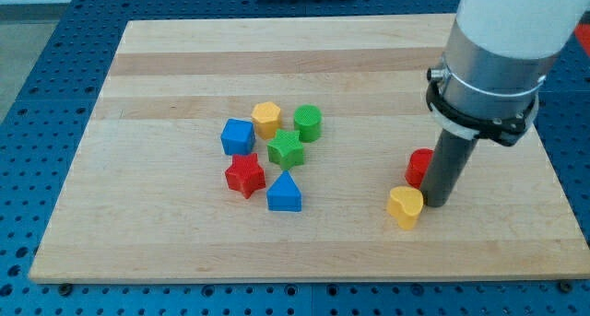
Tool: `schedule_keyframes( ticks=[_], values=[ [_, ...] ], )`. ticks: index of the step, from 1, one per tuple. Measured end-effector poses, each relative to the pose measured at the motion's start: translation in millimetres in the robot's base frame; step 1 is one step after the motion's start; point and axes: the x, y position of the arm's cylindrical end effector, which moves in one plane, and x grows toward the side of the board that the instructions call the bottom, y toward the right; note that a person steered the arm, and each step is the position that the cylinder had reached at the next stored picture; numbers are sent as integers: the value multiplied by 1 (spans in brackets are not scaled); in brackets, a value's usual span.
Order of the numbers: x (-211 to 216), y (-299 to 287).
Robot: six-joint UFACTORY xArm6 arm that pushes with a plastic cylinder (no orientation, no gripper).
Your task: Push the red circle closer to the green circle
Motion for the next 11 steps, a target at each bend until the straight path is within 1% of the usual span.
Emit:
schedule_keyframes(
  ticks=[2, 3, 4, 5, 6, 7, 10, 11],
  values=[
    [-31, 0],
    [-35, 3],
    [-39, 29],
    [-58, 50],
    [-66, 50],
    [-66, 38],
    [-66, -35],
    [-66, -41]
  ],
)
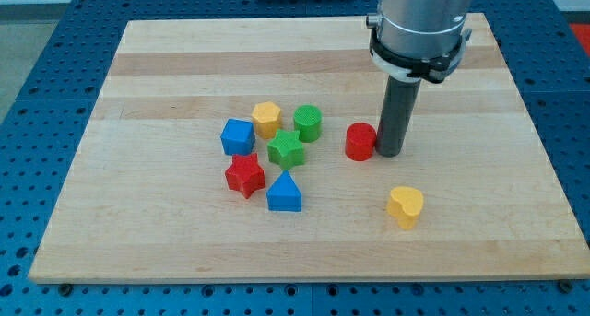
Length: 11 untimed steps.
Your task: Push the red circle closer to the green circle
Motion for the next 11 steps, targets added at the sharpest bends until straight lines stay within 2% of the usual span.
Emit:
schedule_keyframes(
  ticks=[3, 5, 7, 11],
  values=[
    [0, -30],
    [-3, -22],
    [-31, -9],
    [-34, -26]
  ],
)
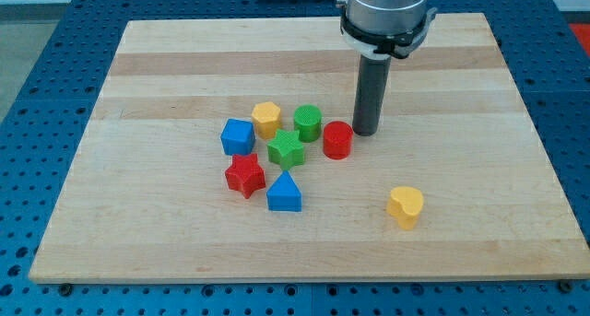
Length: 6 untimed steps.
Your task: Push the red circle closer to the green circle
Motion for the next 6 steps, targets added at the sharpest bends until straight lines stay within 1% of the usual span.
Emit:
schedule_keyframes(
  ticks=[3, 5, 6],
  values=[
    [10, -3],
    [14, -18],
    [14, -12]
  ],
)
